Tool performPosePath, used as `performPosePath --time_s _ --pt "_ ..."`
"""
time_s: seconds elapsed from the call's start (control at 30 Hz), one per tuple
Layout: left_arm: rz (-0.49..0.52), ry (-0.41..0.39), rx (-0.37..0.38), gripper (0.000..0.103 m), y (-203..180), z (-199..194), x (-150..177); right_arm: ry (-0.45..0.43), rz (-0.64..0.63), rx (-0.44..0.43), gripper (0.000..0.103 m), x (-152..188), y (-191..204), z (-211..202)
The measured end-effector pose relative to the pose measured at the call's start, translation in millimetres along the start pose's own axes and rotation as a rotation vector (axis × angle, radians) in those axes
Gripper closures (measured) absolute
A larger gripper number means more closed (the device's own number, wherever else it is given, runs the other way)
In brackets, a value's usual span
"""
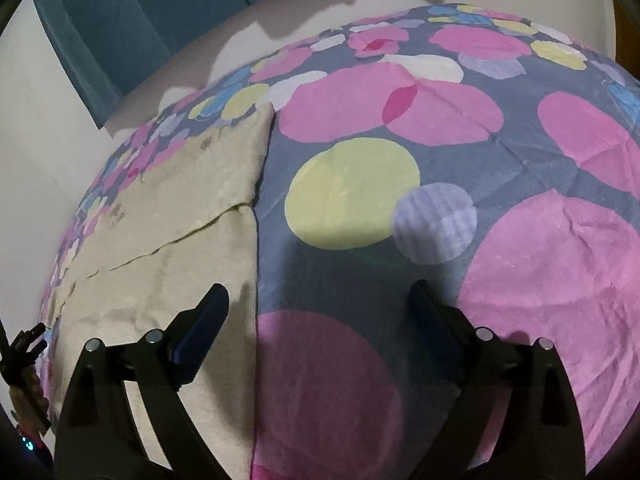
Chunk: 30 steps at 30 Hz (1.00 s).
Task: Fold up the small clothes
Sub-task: 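Open the right gripper and withdraw it from the folded sleeve, then grasp the other sleeve cuff with the left gripper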
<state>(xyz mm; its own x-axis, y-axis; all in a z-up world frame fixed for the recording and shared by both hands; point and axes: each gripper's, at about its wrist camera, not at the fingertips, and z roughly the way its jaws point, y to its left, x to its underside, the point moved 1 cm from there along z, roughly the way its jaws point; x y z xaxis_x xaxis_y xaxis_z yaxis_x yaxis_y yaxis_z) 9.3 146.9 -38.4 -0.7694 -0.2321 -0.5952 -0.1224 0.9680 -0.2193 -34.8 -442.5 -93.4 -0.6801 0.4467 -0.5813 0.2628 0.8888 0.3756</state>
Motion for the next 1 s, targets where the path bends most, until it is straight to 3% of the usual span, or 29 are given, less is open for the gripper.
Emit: performPosePath --time_s 0.43,0.67,0.8,0.9,1.0 --pt "-0.020 0.037 -0.035 0.005 18.0 22.4 5.1 -0.013 0.054 -0.076 0.006 -3.3 -9.0 0.5" --pt "-0.062 0.027 -0.007 0.005 25.1 24.3 5.0 -0.014 0.056 -0.077 0.005 -3.1 -8.8 -0.6" --pt "0.019 0.054 -0.037 0.005 17.0 24.3 5.0 -0.016 0.058 -0.079 0.005 -2.8 -7.9 -1.4" --pt "-0.041 0.062 0.018 0.005 25.8 15.7 -1.0 -0.014 0.055 -0.076 0.005 -3.1 -8.2 -1.1" --pt "-0.077 0.012 0.074 0.005 39.3 -1.8 -15.2 -0.014 0.056 -0.077 0.005 -2.9 -8.1 -1.1"
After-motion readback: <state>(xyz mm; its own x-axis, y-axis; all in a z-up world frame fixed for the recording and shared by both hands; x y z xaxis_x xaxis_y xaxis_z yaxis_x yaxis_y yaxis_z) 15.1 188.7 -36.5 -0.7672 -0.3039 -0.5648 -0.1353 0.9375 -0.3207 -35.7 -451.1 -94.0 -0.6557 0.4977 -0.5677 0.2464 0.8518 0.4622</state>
